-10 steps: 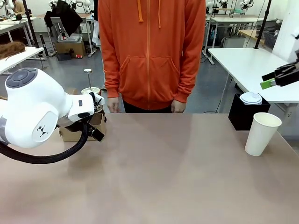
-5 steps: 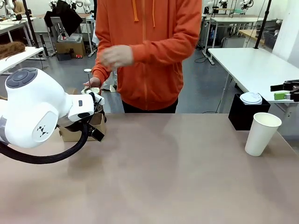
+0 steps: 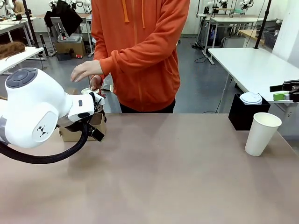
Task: Pour a drink into a cup and package it in a carrier.
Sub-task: Pick up the 600 ml Paper Cup and place it in the middle top area of the table.
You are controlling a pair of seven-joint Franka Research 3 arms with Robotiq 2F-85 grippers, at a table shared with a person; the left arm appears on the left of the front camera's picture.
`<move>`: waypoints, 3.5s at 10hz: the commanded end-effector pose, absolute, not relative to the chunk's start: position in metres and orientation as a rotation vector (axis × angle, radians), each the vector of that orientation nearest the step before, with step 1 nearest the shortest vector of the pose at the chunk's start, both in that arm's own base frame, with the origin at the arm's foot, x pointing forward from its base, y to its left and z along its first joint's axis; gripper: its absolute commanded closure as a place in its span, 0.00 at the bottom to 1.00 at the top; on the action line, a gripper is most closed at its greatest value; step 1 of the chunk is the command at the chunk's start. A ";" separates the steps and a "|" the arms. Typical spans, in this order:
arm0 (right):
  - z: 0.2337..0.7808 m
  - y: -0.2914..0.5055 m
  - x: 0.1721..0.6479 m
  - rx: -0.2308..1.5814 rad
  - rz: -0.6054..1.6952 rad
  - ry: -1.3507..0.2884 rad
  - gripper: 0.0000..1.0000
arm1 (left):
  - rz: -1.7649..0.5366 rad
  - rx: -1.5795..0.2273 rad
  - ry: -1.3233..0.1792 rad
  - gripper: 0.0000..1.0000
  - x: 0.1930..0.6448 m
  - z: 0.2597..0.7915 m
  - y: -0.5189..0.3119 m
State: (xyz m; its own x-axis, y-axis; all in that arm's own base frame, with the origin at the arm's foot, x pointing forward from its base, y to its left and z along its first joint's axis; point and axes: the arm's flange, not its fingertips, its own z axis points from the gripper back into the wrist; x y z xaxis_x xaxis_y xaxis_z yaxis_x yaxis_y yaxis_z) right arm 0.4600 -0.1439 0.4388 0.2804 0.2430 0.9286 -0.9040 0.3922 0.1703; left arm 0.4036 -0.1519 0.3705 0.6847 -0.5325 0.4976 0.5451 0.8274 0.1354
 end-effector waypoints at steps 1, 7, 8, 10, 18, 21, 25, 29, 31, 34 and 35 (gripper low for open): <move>0.428 -0.167 0.455 0.876 0.865 -1.100 0.00 | -0.604 -0.025 -0.550 0.00 0.404 0.371 -0.152; 0.334 -0.233 0.409 0.973 0.829 -1.473 0.00 | -0.604 -0.025 -0.550 0.00 0.404 0.371 -0.152; 0.317 -0.233 0.406 0.958 0.841 -1.477 0.00 | -0.604 -0.025 -0.550 0.00 0.404 0.371 -0.152; 0.288 -0.230 0.399 0.921 0.866 -1.477 0.00 | -0.604 -0.025 -0.550 0.00 0.404 0.371 -0.152; 0.232 -0.185 0.409 0.905 0.819 -1.353 0.00 | -0.604 -0.025 -0.550 0.00 0.404 0.371 -0.152; 0.227 -0.168 0.411 0.928 0.807 -1.368 0.00 | -0.604 -0.025 -0.550 0.00 0.404 0.371 -0.152; 0.224 -0.149 0.420 0.945 0.802 -1.371 0.00 | -0.604 -0.025 -0.550 0.00 0.404 0.371 -0.152; 0.222 -0.130 0.434 0.966 0.759 -1.361 0.00 | -0.604 -0.025 -0.550 0.00 0.404 0.371 -0.152; 0.221 -0.122 0.442 0.970 0.751 -1.351 0.00 | -0.604 -0.025 -0.550 0.00 0.404 0.371 -0.152; 0.219 -0.121 0.446 0.990 0.741 -1.318 0.20 | -0.604 -0.025 -0.550 0.00 0.404 0.371 -0.152; 0.219 -0.129 0.445 1.053 0.694 -1.194 0.20 | -0.604 -0.025 -0.550 0.00 0.404 0.371 -0.152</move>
State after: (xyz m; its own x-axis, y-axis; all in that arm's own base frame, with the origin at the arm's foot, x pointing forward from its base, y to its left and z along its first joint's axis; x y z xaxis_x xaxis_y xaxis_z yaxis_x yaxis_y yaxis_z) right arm 0.4395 -0.1241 0.2154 0.1494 -0.0910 0.9846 -0.8984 0.4035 0.1736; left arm 0.4035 -0.1523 0.3705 0.6842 -0.5334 0.4973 0.5457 0.8269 0.1361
